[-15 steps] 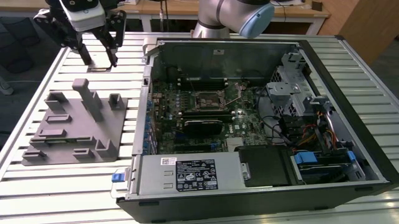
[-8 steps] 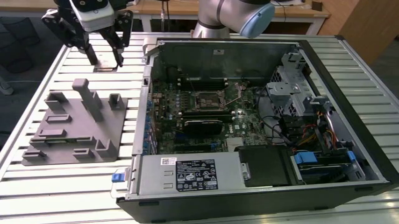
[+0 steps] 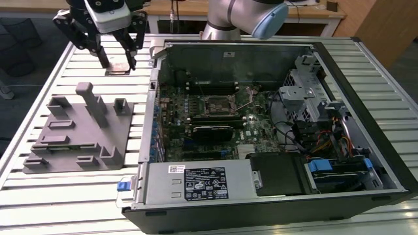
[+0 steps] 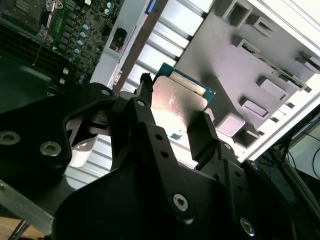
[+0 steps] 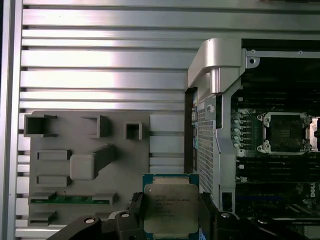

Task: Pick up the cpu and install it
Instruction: 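Pick up the cpu and move it towards the insertion slot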

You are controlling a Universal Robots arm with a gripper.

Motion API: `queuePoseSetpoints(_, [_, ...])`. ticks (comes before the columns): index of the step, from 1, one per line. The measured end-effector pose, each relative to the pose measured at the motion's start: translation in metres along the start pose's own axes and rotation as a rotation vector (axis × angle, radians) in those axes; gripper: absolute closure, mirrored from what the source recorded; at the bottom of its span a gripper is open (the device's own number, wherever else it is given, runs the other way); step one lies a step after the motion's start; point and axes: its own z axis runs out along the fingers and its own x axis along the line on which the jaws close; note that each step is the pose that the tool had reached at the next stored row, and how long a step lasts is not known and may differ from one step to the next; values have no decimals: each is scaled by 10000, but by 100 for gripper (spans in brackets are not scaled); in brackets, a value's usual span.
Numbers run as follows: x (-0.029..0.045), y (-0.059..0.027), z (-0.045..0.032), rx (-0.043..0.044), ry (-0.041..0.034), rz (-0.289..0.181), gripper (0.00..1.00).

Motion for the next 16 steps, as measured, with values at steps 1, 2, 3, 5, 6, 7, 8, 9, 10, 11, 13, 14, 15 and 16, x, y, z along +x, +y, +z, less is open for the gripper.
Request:
queuePoseSetpoints(1, [-19, 0, 0, 0, 0, 0, 47])
queuePoseSetpoints(2, [-38, 0, 0, 0, 0, 0, 47])
queuePoseSetpoints(3, [-55, 0, 0, 1, 1, 0, 47])
queuePoseSetpoints(5, [-91, 0, 1, 0, 0, 0, 47])
queuePoseSetpoints(6, [-108, 0, 1, 0, 0, 0, 47])
queuePoseSetpoints(7, [-126, 0, 1, 0, 0, 0, 47])
queuePoseSetpoints(8, [-145, 0, 1, 0, 0, 0, 47])
queuePoseSetpoints(9, [-163, 0, 2, 0, 0, -1, 47])
queuePoseSetpoints(10, [-180, 0, 2, 0, 0, -1, 47])
queuePoseSetpoints(11, [-197, 0, 2, 0, 0, 0, 47])
queuePoseSetpoints(13, [-235, 1, 2, -1, 0, 0, 47])
queuePoseSetpoints(14, [-257, 1, 2, 0, 0, 0, 47])
queuePoseSetpoints(15, [-279, 1, 2, 0, 0, 0, 47])
queuePoseSetpoints(16, [-300, 1, 2, 0, 0, 0, 47])
